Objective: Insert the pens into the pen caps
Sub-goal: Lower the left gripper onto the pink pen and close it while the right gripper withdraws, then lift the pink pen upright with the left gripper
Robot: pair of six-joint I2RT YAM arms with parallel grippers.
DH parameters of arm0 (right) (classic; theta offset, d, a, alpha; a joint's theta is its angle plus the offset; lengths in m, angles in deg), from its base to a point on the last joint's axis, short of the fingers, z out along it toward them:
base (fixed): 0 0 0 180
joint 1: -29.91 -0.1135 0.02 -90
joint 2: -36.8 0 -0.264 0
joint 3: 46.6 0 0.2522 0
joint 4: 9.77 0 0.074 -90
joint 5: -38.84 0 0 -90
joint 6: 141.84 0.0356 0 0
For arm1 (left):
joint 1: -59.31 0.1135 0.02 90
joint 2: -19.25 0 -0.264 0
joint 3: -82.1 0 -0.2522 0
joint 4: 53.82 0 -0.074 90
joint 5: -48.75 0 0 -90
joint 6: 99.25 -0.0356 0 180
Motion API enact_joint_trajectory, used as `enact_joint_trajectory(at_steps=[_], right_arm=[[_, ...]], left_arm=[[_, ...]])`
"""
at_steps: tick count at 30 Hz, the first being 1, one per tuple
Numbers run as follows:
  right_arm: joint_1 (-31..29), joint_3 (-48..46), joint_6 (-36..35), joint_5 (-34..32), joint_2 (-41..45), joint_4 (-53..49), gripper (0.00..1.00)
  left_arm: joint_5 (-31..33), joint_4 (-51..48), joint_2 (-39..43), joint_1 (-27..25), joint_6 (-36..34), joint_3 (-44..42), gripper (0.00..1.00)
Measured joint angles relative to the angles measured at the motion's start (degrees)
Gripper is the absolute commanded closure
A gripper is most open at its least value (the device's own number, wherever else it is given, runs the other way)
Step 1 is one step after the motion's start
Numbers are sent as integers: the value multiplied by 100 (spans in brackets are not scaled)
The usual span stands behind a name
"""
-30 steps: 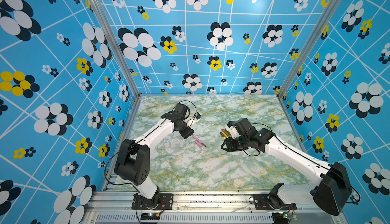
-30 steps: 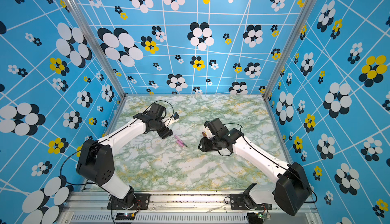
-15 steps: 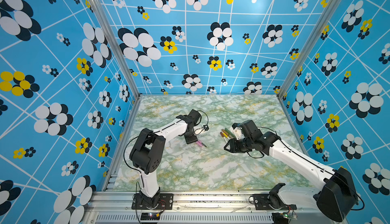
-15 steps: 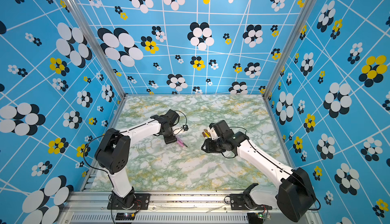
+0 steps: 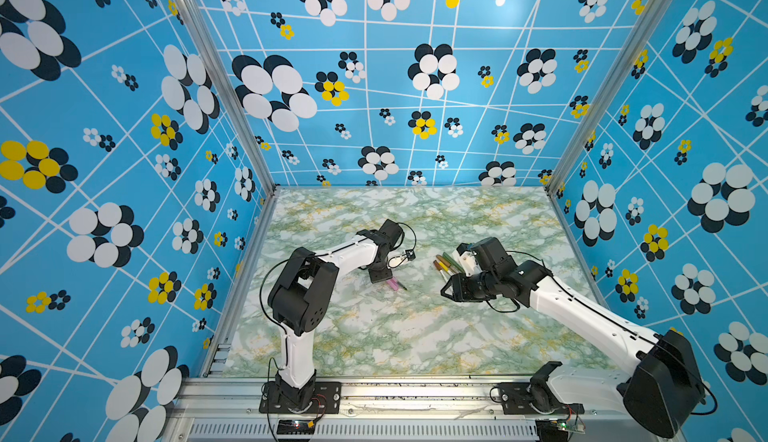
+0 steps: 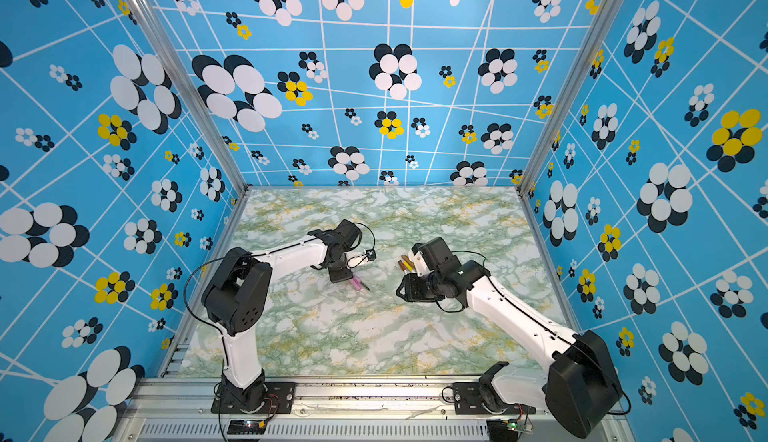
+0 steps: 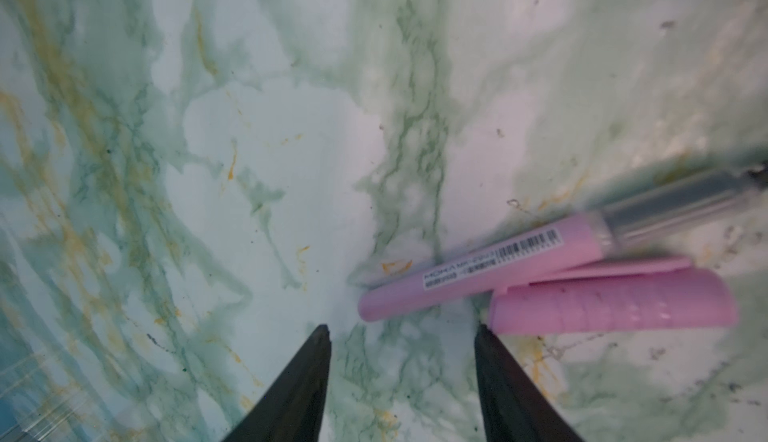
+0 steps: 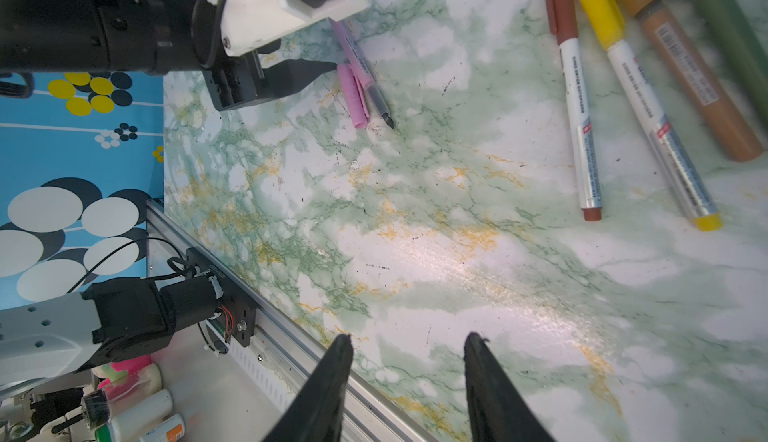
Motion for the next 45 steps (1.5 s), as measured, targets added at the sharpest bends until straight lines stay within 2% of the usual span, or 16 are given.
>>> enact_joint_trajectory(at_steps=[9,30,37,45], right_arm=[[0,-2,0,2,-11,4,53],[0,-55,24,11,-44,31,54],[44,-92,44,-2,-42,28,54],[125,-98,133,-28,-24,26,54]], left_arm=[[-2,-46,-210,-57,-92,223,51],[-90,-361,-629,-223,-90,787,79],[-111,-450,-741,-251,-87,949,80],[-160,-560,-844,-254,-70,1117,90]])
